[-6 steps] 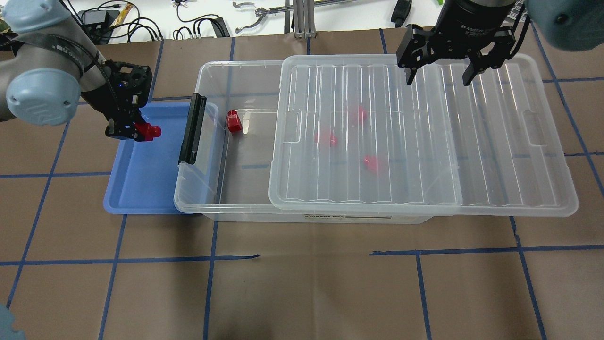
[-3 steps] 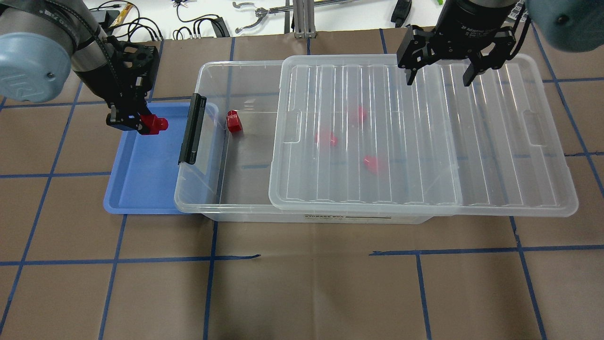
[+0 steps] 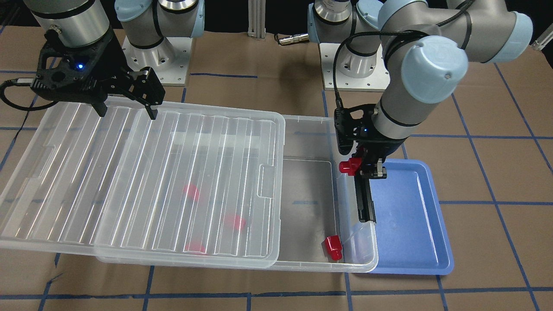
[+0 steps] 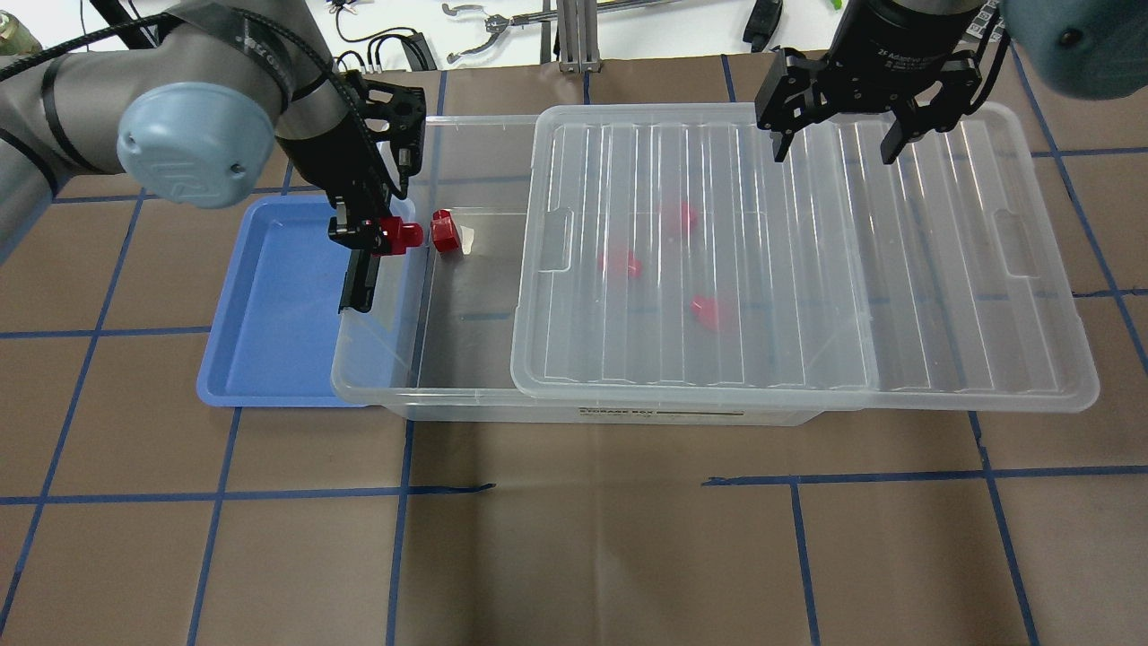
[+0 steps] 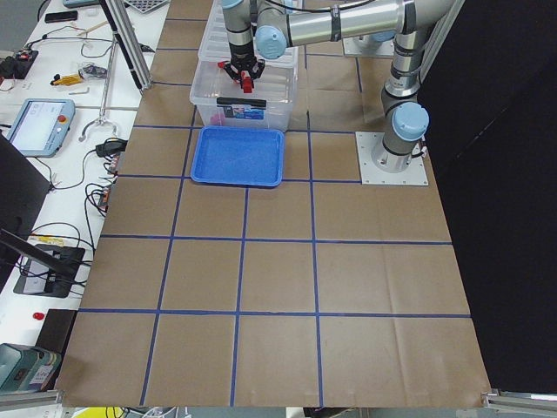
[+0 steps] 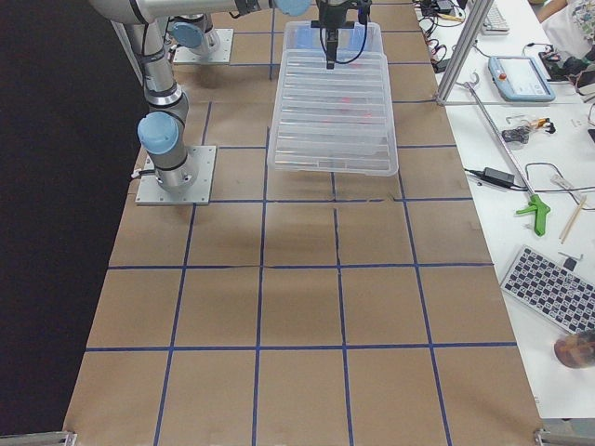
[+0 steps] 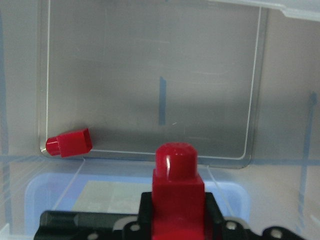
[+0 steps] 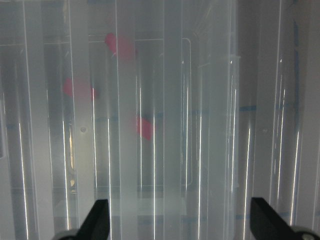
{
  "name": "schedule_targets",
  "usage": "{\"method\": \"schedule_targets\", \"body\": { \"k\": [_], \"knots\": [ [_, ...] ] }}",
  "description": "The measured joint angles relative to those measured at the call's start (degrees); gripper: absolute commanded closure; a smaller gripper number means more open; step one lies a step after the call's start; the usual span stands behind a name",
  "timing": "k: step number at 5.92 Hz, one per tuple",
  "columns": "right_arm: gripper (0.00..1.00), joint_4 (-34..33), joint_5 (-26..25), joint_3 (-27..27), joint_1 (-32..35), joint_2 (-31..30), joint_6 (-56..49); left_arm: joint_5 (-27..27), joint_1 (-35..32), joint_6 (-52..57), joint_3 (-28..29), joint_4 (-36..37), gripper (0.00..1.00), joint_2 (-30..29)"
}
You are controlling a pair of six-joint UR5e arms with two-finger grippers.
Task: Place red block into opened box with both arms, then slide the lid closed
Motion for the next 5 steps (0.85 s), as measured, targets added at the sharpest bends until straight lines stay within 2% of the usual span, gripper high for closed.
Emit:
{"method": "schedule_targets", "body": {
  "k": [3, 5],
  "knots": [
    [0.00, 0.00, -0.02, 0.00, -0.09, 0.00, -0.03, -1.71, -0.82, -1.65, -3.40, 5.12, 0.98, -1.78],
    [0.00, 0.07, 0.03, 0.00, -0.10, 0.00, -0.06, -1.65, -0.85, -1.68, -10.13, 15.20, 0.98, -3.61]
  ]
}}
